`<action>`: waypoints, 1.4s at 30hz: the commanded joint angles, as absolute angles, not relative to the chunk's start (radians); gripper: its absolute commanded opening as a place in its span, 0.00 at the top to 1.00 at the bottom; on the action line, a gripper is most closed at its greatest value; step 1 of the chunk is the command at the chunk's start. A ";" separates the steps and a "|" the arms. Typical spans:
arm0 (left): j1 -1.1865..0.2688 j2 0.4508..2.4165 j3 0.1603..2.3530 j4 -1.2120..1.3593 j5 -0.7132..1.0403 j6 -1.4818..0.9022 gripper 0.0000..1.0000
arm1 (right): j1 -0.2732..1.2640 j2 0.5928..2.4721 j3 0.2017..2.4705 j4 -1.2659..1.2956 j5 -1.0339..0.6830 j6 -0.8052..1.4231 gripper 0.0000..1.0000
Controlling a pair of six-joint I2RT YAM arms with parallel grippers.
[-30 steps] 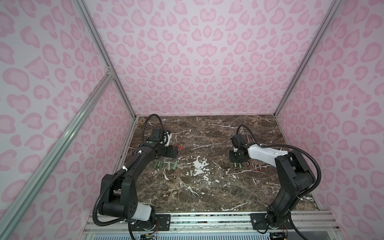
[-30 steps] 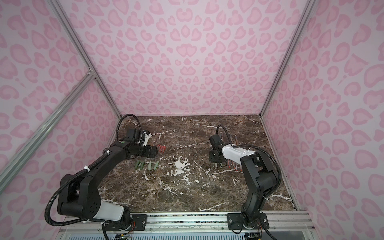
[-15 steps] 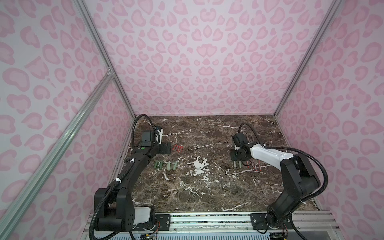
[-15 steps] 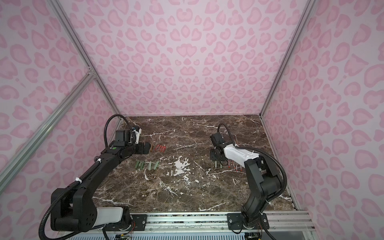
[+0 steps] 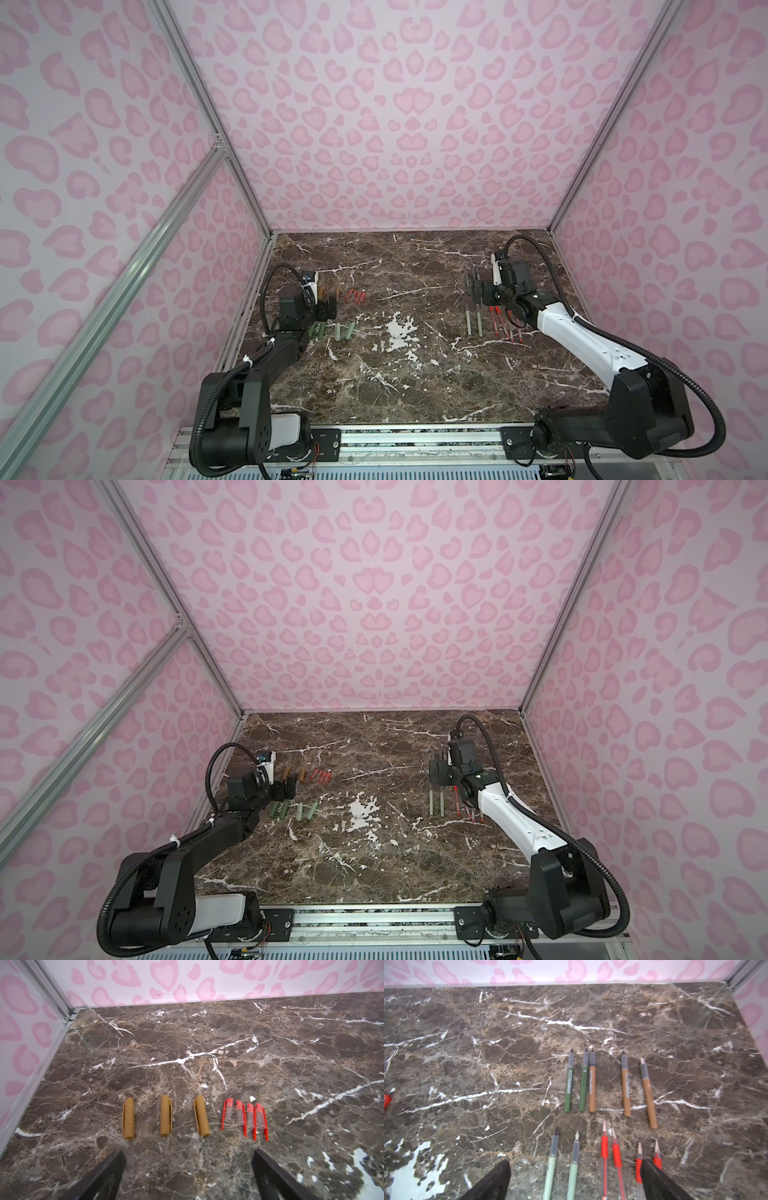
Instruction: Open the pen caps
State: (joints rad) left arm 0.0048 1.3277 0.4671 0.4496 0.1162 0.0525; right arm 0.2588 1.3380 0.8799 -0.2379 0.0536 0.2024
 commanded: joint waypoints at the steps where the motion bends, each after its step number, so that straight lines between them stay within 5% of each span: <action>1: 0.009 1.344 0.384 0.755 0.099 0.046 0.02 | 0.209 1.292 0.783 -0.034 0.105 0.116 0.01; 12: 0.009 1.472 0.244 1.141 0.038 0.002 0.02 | 0.015 1.188 0.348 0.593 0.036 -0.034 0.03; 30: 0.046 1.483 0.320 1.015 0.035 -0.041 0.02 | -0.067 1.553 0.250 1.170 -0.047 0.075 0.02; 34: 0.046 1.483 0.319 1.018 0.034 -0.041 0.02 | -0.057 1.529 0.321 0.990 -0.042 0.059 0.02; 42: 0.045 1.484 0.320 1.018 0.030 -0.041 0.02 | -0.055 1.532 0.310 1.017 -0.057 0.048 0.02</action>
